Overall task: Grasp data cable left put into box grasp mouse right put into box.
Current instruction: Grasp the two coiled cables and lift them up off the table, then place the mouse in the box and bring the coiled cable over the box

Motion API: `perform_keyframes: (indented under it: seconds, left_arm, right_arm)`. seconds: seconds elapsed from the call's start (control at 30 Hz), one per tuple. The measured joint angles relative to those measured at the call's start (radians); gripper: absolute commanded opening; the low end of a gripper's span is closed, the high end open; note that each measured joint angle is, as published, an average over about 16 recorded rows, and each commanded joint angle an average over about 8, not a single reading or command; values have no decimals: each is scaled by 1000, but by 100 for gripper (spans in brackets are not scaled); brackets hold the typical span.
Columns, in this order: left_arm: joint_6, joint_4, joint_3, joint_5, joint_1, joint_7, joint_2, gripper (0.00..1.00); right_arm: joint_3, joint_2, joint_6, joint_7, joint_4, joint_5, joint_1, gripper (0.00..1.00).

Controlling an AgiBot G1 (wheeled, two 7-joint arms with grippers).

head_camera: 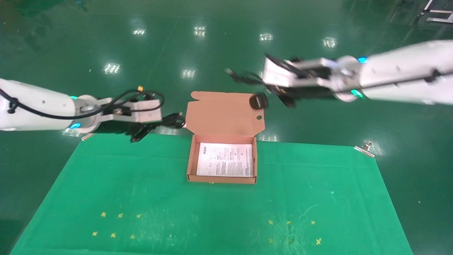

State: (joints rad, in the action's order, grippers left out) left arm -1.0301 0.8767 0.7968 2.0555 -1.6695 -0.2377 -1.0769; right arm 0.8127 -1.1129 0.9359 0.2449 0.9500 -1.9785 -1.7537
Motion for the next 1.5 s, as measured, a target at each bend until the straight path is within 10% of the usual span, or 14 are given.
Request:
perform_keyframes:
  seconds: [0.7, 1.5]
  left_arm:
    - [122, 18, -15, 127, -82, -141, -76, 0]
    - [95, -3, 13, 294, -56, -288, -27, 0]
  right_arm:
    - [-47, -237, -136, -386, -340, 236, -148, 0]
    - [45, -238, -165, -363, -317, 311, -61, 0]
